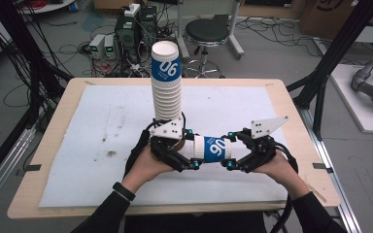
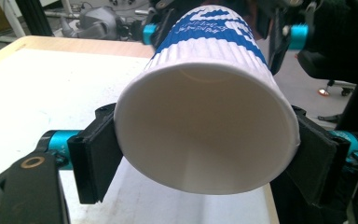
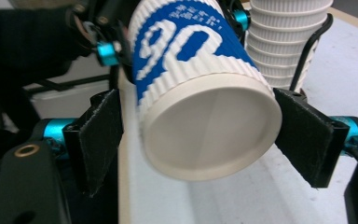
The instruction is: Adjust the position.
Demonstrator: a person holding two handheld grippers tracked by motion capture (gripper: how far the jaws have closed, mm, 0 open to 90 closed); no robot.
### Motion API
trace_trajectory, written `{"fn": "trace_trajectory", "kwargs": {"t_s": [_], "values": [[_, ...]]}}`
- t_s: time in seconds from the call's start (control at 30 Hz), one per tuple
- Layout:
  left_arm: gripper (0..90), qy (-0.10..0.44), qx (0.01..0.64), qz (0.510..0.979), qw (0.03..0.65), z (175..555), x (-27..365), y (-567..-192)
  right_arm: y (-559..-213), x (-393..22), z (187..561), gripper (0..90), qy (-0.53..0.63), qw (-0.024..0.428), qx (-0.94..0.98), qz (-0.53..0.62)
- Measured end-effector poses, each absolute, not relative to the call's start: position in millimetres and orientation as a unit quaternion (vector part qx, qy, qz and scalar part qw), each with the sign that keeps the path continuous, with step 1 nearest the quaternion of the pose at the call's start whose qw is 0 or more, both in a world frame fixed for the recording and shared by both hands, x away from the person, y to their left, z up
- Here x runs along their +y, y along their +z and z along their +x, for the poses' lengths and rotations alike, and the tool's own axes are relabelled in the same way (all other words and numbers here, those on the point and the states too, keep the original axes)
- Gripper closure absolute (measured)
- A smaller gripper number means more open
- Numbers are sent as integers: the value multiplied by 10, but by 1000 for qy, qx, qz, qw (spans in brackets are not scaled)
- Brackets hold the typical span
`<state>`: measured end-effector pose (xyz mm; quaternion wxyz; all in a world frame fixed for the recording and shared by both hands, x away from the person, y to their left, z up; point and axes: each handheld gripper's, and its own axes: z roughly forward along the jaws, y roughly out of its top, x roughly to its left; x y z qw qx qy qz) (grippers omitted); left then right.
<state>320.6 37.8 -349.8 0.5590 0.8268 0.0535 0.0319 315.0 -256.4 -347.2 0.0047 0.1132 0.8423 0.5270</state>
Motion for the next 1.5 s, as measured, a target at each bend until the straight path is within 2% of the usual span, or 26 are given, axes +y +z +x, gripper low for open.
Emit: {"fn": "trace_trajectory", "kwargs": {"t_s": [0.03,0.13,0.4,0.63,0.8,1.03,1.07,1.13,1.2,1.37,1.5], "values": [[205,31,53,827,559,3199,375,-3495,-3477,-2555,3150,269,528,6,842,111],[193,31,53,822,566,3201,386,-3487,-3490,-2565,3156,285,543,4,833,108],[78,19,87,770,632,3210,388,-3586,-3484,-2635,3180,304,581,-10,806,109],[82,-36,102,723,682,3250,388,-3658,-3489,-2690,3192,305,623,-30,774,114],[175,-41,100,704,702,3244,435,-3626,-3532,-2638,3182,307,626,-36,771,111],[194,-41,91,735,671,3272,461,-3560,-3550,-2592,3171,303,606,-30,788,108],[193,-33,90,743,663,3267,462,-3543,-3548,-2587,3166,291,598,-26,794,106],[193,-18,86,761,642,3257,463,-3513,-3539,-2573,3172,200,584,-26,804,111],[194,-9,83,780,620,3250,454,-3489,-3511,-2569,3175,199,562,-27,820,109],[195,11,68,819,569,3217,391,-3441,-3458,-2521,3132,199,513,5,853,96],[196,14,58,837,544,3190,324,-3433,-3494,-2434,3104,199,476,13,875,86]]}}
